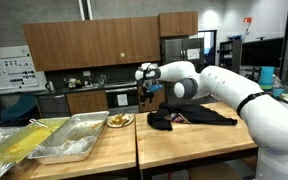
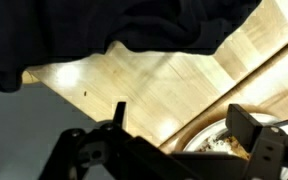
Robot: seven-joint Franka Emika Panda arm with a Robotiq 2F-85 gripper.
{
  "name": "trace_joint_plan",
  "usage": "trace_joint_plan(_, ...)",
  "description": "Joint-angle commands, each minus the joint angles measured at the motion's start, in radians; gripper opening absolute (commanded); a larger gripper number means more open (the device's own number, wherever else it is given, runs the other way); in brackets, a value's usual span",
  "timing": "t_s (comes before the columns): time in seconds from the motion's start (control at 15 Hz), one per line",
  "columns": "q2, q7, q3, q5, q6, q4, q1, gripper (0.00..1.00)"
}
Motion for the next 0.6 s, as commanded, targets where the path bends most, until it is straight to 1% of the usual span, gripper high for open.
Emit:
trace_joint_plan(0.0,0.020,0.099,-0.032,-0.030,0.089,-0.006,0.054,1.00)
trace_joint_plan(0.27,0.031,0.210,-0.062,-0.053,0.132,-0.028,0.091,1.00)
trace_joint_plan(0.4,0.020,0.253,-0.074,-0.064,0.106,-0.051,0.102,1.00)
trace_joint_plan(0.53,0.010,0.291,-0.081,-0.066,0.105,-0.073,0.108,1.00)
